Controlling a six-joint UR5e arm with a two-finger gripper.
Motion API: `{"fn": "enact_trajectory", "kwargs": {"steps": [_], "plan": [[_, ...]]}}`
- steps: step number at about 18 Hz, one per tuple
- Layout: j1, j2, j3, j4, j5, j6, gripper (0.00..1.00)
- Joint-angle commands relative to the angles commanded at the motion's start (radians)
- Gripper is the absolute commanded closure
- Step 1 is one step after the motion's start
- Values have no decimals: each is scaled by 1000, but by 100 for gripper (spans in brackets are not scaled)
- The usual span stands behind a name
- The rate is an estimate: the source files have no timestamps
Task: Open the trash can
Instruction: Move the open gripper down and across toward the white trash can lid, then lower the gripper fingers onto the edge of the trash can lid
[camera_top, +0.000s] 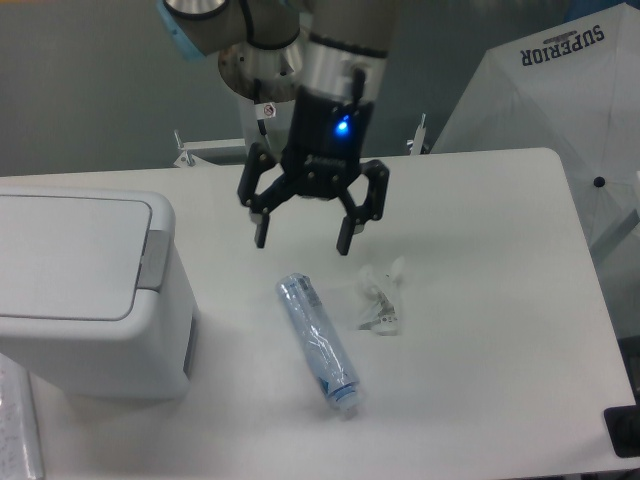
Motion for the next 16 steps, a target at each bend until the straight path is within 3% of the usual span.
{"fn": "enact_trajectory", "kwargs": {"steps": [5,10,16], "plan": [[-34,-17,21,-3,2,6,0],[-84,-22,-14,-6,0,-32,0],[-104,-17,-14,-6,-6,-116,0]]}}
